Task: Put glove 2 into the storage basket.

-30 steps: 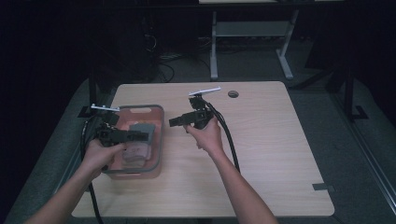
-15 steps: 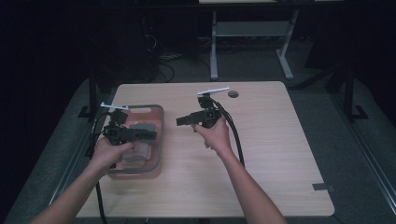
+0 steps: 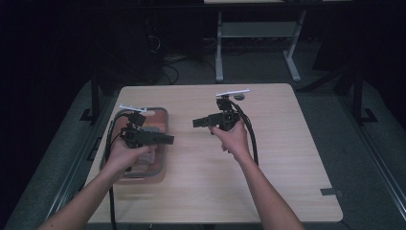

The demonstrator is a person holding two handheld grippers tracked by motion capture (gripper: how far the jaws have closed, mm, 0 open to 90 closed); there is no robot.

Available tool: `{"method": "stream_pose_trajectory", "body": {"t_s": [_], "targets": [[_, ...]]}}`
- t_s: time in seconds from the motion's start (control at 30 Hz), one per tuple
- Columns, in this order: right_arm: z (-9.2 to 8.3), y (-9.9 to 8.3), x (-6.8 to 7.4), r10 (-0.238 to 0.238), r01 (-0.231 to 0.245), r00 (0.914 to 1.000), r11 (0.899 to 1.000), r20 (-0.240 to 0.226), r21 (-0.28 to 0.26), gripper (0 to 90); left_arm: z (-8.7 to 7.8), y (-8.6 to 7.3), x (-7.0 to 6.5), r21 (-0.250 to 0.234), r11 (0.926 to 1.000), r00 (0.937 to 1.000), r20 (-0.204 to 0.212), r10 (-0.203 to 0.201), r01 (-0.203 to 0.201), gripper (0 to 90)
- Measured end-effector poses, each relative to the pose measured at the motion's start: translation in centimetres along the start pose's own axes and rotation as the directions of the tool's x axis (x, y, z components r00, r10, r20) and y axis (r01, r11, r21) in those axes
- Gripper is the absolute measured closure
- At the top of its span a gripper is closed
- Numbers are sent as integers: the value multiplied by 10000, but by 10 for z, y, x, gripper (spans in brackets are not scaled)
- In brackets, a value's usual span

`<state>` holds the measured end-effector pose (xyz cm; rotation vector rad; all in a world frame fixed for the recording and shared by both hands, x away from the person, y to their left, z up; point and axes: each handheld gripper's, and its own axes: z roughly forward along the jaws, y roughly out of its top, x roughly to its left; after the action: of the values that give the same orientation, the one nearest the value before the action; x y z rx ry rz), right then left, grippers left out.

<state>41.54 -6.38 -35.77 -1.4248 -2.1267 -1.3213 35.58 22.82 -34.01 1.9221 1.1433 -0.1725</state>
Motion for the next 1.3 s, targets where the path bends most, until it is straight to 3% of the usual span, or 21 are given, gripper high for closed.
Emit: {"method": "stream_pose_trajectory", "body": {"t_s": [0.33,0.57,1.3], "targets": [[-20,-4,-11,190,-187,9996,9997,205,-176,492,15,1,-8,197,9997,9996,221,167,-172,357],[-32,-6,-19,397,-386,9988,9987,301,-342,485,21,2,-15,32,9999,9989,432,163,-165,353],[-61,-27,-44,767,-742,9951,9963,619,-425,475,44,-1,-34,239,9985,9967,657,471,-488,306]]}}
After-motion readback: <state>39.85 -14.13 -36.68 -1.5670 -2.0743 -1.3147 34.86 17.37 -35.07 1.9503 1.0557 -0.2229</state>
